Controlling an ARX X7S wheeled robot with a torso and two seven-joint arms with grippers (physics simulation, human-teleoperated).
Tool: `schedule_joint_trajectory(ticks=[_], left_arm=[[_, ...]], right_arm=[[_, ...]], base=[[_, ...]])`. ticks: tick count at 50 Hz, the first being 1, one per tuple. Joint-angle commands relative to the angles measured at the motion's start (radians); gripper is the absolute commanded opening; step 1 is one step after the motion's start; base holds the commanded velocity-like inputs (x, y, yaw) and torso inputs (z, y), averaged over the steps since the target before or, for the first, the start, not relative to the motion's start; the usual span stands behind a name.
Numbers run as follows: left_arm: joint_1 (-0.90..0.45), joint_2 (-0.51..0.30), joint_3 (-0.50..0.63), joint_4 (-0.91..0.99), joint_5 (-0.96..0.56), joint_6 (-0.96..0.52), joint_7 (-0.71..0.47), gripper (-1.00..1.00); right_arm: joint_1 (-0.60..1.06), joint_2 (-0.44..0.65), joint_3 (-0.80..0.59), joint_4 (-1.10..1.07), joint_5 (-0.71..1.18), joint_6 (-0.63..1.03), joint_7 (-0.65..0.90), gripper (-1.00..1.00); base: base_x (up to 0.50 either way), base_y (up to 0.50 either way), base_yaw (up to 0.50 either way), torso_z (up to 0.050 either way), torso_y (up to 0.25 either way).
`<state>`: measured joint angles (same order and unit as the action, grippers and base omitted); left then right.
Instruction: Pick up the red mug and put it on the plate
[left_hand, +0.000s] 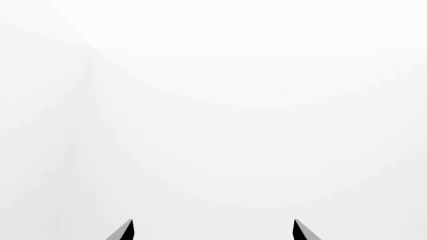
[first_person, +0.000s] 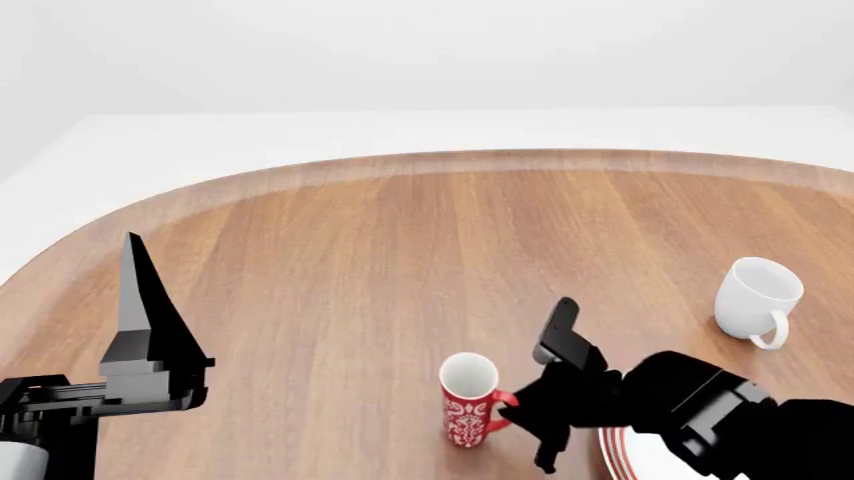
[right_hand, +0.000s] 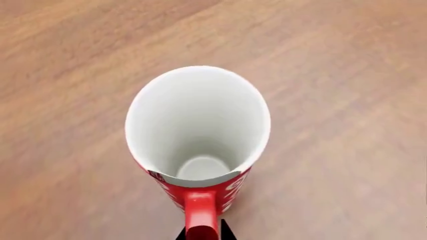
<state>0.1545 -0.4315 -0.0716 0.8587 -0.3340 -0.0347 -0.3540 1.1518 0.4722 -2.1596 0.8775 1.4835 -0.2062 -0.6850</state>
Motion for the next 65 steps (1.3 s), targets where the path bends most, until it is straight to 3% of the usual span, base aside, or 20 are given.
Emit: schedule_joint_trajectory(ticks=[1,14,35,50,65], left_arm=[[0.0,0.0,0.003,-0.009,0.004,0.008,-0.001,1.0],[-0.003,-0.007,0.0,-0.005,-0.004,0.001,-0.008,1.0],[0.005,-0.013,0.004,0.004,-0.002,0.006,-0.013,1.0],[0.0,-0.018,0.007,0.001,-0.006,0.004,-0.017,1.0],[-0.004,-0.022,0.002,-0.006,-0.015,0.004,-0.023,1.0]], right_arm=[[0.081,0.097,-0.021,-0.197,-0.046,-0.013,0.103,-1.0],[0.435,0.381,-0.073,-0.727,-0.189,0.072,0.386,-1.0],[0.725,0.697,-0.115,-1.098,-0.18,0.33,0.612,-1.0],[0.769,0.855,-0.121,-1.171,-0.12,0.405,0.679,-1.0],[0.734,0.868,-0.127,-1.107,-0.002,0.432,0.719,-1.0]], base=[[0.0,0.0,0.0,0.0,0.0],[0.0,0.0,0.0,0.0,0.0],[0.0,0.0,0.0,0.0,0.0],[0.0,0.0,0.0,0.0,0.001],[0.0,0.0,0.0,0.0,0.0]])
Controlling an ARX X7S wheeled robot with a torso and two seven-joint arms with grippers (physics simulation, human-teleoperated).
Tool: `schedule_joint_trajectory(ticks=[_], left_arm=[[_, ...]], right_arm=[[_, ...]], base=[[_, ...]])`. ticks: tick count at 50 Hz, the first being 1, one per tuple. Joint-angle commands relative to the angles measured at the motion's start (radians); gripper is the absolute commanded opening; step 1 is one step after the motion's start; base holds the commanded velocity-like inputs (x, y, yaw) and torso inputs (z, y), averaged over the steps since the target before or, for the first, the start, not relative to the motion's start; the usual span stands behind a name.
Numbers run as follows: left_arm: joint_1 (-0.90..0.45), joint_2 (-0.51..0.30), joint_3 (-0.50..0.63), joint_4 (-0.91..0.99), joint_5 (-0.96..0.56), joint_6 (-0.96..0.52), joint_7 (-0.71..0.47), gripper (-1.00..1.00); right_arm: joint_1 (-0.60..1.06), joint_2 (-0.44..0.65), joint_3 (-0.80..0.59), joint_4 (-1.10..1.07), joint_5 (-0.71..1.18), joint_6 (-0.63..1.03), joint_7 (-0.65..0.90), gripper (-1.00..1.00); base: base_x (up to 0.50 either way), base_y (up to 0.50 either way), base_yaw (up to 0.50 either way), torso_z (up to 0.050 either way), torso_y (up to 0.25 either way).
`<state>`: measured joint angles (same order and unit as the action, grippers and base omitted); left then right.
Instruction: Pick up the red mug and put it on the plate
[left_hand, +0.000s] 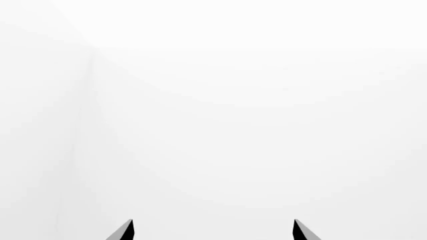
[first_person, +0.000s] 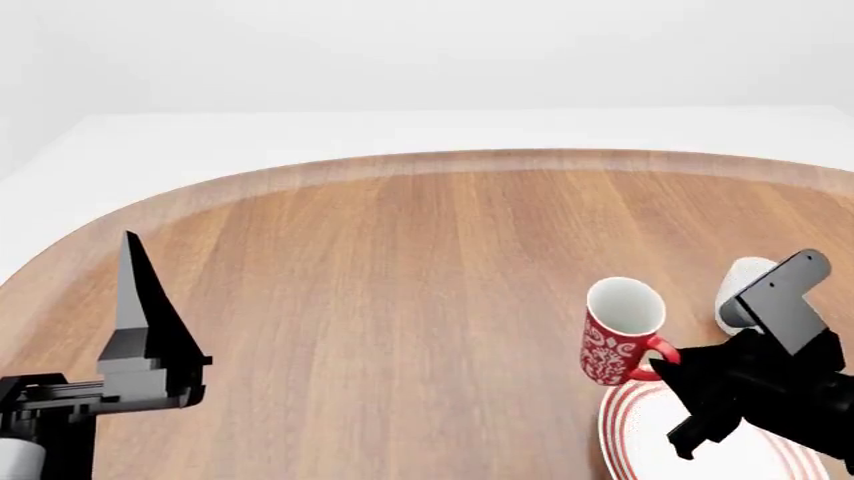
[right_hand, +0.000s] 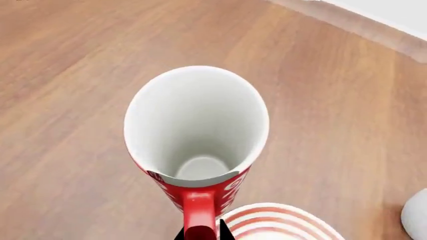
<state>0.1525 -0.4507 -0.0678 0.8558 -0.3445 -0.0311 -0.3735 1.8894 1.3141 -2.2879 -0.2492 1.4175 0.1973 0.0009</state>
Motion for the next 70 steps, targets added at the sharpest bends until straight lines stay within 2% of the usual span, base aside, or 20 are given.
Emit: schedule_joint_trajectory(ticks=[1,16,30,52,70], left_arm=[[-0.002,-0.002,0.0,-0.005,-0.003,0.002,-0.003,1.0],[0.001,-0.006,0.002,-0.006,-0.003,0.005,-0.006,1.0],[0.001,-0.008,0.007,-0.008,0.001,0.007,-0.009,1.0],[-0.003,-0.014,0.009,-0.015,-0.004,0.009,-0.014,1.0],[-0.003,-0.014,0.02,-0.02,0.003,0.015,-0.016,1.0]], right_arm=[[-0.004,0.028,0.001,0.022,0.066,0.031,0.034,-1.0],[-0.02,0.061,-0.014,0.054,0.143,0.097,0.111,-1.0],[-0.055,0.111,-0.018,0.084,0.202,0.057,0.187,-1.0],[-0.108,0.098,-0.027,0.154,0.298,0.036,0.26,-1.0],[-0.167,0.048,-0.033,0.19,0.314,-0.019,0.236,-1.0]], base=[[0.0,0.0,0.0,0.0,0.0],[0.0,0.0,0.0,0.0,0.0],[0.0,0.0,0.0,0.0,0.001],[0.0,0.0,0.0,0.0,0.0],[0.0,0.0,0.0,0.0,0.001]])
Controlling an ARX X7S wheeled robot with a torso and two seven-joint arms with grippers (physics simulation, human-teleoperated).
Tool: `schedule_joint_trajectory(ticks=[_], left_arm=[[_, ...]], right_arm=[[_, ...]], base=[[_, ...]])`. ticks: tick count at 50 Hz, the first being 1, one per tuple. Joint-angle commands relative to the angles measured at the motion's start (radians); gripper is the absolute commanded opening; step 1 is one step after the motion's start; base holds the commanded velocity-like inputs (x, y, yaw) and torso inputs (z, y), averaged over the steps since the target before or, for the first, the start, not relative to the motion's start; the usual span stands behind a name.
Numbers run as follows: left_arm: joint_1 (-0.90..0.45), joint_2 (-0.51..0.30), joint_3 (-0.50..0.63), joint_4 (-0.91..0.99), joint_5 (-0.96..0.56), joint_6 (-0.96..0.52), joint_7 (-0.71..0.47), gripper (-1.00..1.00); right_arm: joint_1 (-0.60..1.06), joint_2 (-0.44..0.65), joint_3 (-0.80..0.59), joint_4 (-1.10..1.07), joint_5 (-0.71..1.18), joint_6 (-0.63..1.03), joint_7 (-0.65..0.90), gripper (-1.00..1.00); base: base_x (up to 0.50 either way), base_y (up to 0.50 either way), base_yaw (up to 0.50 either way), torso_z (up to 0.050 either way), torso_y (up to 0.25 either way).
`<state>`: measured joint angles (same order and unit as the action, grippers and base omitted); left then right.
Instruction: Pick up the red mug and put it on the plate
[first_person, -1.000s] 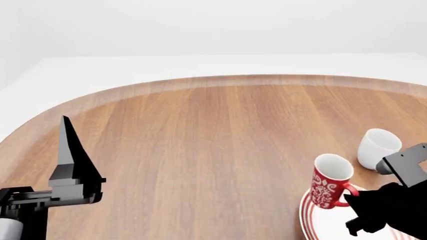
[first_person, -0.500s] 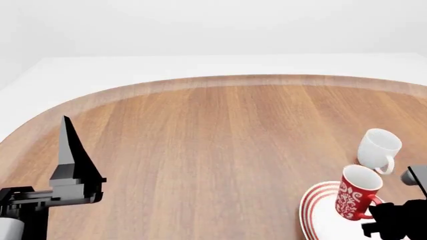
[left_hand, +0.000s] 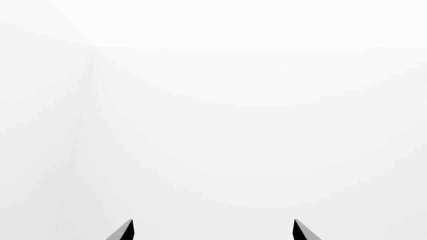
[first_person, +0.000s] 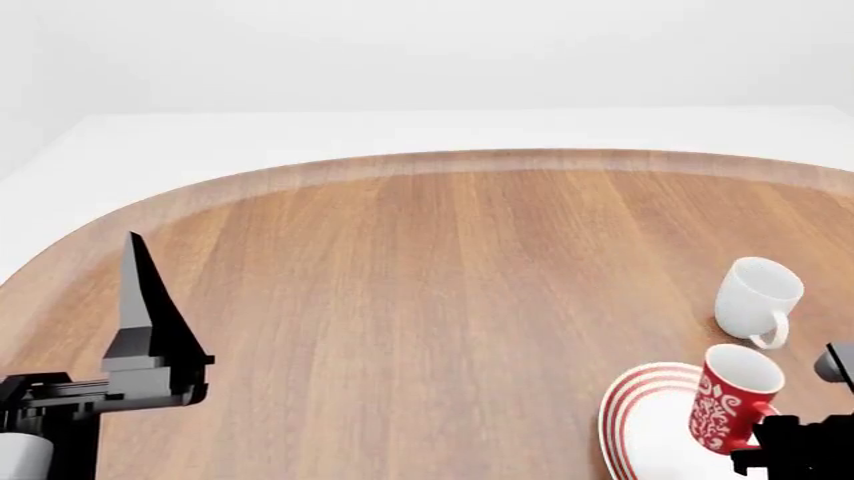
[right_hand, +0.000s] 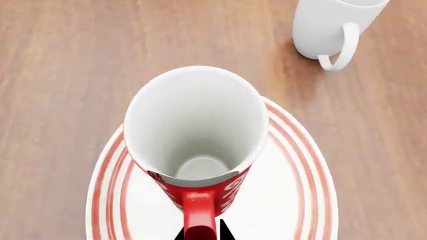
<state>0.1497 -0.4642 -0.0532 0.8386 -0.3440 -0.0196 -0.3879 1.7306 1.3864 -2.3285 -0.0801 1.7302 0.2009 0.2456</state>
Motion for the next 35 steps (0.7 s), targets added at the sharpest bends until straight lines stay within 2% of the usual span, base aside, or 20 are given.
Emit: schedule_joint_trajectory(ticks=[1,20,35], left_arm=[[0.0,-0.001,0.005,-0.003,0.003,0.003,-0.002,1.0],[0.002,-0.005,0.007,-0.007,0.002,0.008,-0.004,1.0],[0.001,-0.008,0.01,-0.015,0.001,0.014,-0.005,1.0]], right_arm=[[-0.011,-0.027,0.007,0.024,0.001,-0.025,-0.01,-1.0],[-0.09,-0.072,0.002,0.077,0.031,-0.089,-0.038,-1.0],[-0.228,-0.172,0.006,0.191,0.094,-0.193,-0.096,-1.0]], base=[[0.0,0.0,0.0,0.0,0.0],[0.0,0.0,0.0,0.0,0.0],[0.0,0.0,0.0,0.0,0.0]])
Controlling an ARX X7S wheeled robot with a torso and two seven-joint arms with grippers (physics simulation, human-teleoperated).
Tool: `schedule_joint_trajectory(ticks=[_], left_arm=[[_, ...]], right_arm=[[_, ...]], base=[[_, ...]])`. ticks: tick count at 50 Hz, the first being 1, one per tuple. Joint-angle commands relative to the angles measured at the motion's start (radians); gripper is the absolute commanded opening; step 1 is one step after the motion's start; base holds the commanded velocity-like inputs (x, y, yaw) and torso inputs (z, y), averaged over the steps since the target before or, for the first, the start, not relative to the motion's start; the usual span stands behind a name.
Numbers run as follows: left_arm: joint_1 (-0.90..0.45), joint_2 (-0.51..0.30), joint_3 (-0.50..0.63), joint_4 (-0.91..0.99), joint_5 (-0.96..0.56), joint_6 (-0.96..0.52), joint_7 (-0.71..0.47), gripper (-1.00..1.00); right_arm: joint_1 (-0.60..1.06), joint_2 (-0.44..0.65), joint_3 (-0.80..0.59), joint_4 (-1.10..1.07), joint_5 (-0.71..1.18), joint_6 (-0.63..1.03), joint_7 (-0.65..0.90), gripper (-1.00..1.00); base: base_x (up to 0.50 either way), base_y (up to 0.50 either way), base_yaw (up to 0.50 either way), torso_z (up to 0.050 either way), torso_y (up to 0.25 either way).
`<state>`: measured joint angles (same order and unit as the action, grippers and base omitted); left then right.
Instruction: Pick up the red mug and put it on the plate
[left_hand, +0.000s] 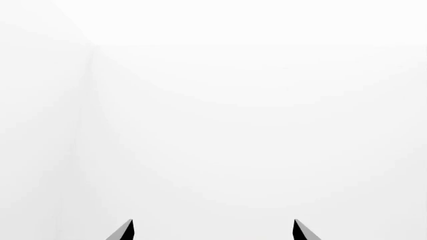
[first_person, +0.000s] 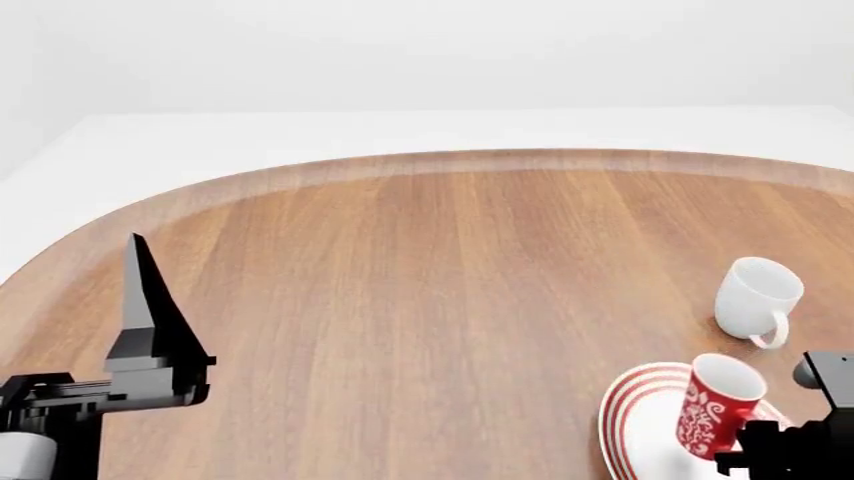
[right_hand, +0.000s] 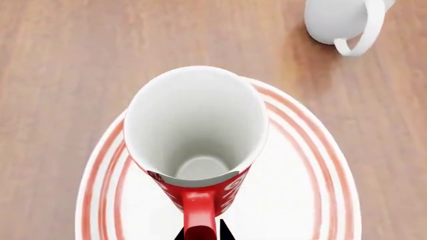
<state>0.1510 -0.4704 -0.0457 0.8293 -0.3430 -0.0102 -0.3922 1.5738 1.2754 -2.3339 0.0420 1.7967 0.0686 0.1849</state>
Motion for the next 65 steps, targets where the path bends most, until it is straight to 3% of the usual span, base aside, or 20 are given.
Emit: schedule_joint_trajectory(ticks=[1,12,31,32,65], left_arm=[[-0.002,-0.002,0.003,-0.006,-0.001,0.003,-0.001,1.0],[-0.003,-0.003,0.006,-0.009,0.001,0.004,-0.003,1.0],[-0.002,-0.004,0.012,-0.015,0.006,0.01,-0.006,1.0],[-0.001,-0.004,0.013,-0.016,0.007,0.012,-0.006,1.0],[-0.01,-0.012,0.015,-0.017,0.001,0.002,-0.017,1.0]], right_arm=[[-0.077,-0.066,0.011,0.074,0.029,-0.063,-0.037,-1.0],[-0.15,-0.111,0.01,0.128,0.066,-0.082,-0.081,-1.0],[-0.099,-0.062,0.012,0.06,0.017,-0.052,-0.069,-1.0],[-0.094,-0.06,0.01,0.056,0.009,-0.045,-0.069,1.0],[0.055,0.056,0.064,-0.094,-0.136,-0.03,-0.043,1.0]], base=[[0.0,0.0,0.0,0.0,0.0],[0.0,0.0,0.0,0.0,0.001],[0.0,0.0,0.0,0.0,0.0],[0.0,0.0,0.0,0.0,0.0],[0.0,0.0,0.0,0.0,0.0]])
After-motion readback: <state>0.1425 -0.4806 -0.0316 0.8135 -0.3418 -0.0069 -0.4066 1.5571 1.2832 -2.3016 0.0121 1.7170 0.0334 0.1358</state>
